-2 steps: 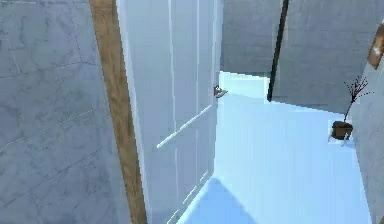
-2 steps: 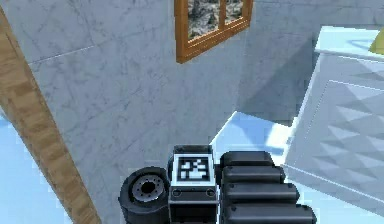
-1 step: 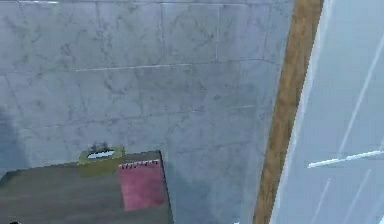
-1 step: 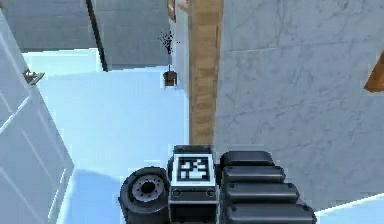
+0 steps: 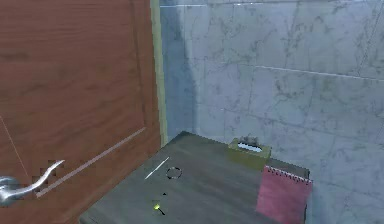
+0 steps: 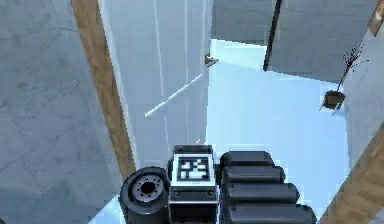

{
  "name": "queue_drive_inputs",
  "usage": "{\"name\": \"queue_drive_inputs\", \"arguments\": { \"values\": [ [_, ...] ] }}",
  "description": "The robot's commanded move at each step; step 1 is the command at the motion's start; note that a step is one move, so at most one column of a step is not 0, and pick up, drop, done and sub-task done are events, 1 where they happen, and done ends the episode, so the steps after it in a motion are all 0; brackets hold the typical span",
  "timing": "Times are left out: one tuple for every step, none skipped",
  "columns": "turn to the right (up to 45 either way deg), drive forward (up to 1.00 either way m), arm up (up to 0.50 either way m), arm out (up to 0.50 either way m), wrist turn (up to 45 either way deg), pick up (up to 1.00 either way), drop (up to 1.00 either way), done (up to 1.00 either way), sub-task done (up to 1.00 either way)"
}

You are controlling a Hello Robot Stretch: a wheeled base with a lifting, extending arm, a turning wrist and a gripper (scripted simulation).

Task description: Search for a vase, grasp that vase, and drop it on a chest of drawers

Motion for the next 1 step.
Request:
{"name": "queue_drive_inputs", "arguments": {
  "values": [
    [-12.0,0.00,0.00,0.00,0.0,0.00,0.00,0.00,0.00]
  ]
}}
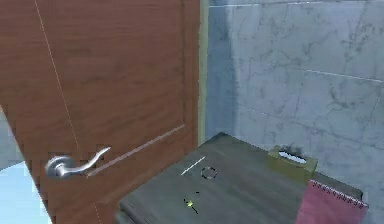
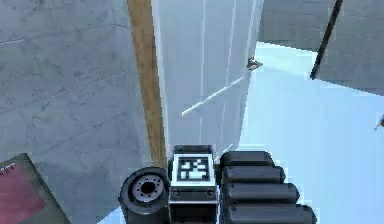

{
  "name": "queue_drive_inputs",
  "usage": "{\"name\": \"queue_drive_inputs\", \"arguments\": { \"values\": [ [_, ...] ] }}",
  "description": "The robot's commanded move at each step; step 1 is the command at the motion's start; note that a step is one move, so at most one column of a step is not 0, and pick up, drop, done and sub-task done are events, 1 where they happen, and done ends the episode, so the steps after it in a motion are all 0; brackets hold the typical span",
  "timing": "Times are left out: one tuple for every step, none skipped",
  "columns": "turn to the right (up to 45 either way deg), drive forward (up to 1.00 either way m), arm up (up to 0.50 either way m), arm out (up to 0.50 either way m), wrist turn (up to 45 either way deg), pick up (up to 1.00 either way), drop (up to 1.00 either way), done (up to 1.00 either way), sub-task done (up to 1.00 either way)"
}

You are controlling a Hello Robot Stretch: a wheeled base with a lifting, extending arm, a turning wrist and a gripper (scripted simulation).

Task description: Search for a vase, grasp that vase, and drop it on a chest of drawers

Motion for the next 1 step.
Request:
{"name": "queue_drive_inputs", "arguments": {
  "values": [
    [45.0,0.00,0.00,0.00,0.0,0.00,0.00,0.00,0.00]
  ]
}}
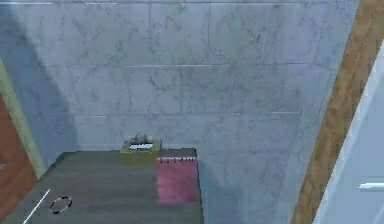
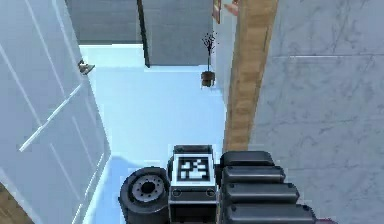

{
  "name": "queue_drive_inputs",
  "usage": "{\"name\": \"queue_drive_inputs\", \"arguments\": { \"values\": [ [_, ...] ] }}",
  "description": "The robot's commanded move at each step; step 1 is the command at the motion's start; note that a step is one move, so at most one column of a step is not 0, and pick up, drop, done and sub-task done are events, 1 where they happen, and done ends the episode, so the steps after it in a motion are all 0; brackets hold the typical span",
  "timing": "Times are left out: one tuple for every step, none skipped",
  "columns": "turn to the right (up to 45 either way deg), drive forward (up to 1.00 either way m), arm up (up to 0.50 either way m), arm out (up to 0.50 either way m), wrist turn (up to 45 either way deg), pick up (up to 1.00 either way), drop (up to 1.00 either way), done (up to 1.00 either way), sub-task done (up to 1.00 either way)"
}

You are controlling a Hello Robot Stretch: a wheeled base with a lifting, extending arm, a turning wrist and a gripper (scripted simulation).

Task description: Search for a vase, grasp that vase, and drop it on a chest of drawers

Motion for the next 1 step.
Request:
{"name": "queue_drive_inputs", "arguments": {
  "values": [
    [45.0,0.00,0.00,0.00,0.0,0.00,0.00,0.00,0.00]
  ]
}}
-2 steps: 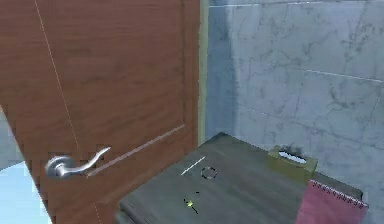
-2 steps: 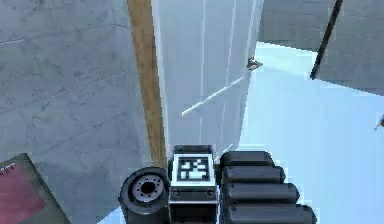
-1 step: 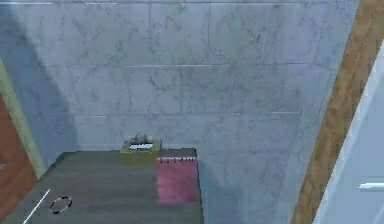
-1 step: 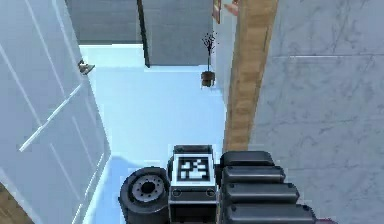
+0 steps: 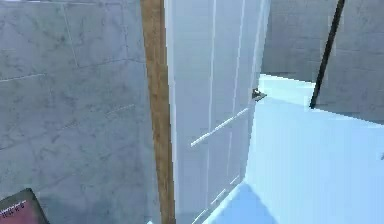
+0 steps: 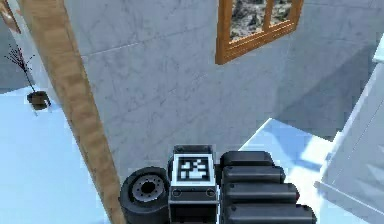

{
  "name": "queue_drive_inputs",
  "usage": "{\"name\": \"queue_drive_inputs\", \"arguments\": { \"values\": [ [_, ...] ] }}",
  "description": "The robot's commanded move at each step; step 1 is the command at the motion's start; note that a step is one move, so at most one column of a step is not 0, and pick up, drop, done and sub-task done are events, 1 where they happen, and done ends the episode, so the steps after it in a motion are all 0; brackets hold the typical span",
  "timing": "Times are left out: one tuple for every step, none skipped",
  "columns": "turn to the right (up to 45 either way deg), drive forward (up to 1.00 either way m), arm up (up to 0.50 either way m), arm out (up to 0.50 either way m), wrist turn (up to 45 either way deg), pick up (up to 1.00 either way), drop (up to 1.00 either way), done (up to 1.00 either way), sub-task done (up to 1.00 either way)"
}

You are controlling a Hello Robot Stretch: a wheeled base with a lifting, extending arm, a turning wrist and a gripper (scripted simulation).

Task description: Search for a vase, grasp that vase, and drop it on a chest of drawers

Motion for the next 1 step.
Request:
{"name": "queue_drive_inputs", "arguments": {
  "values": [
    [27.0,0.00,0.00,0.00,0.0,0.00,0.00,0.00,0.00]
  ]
}}
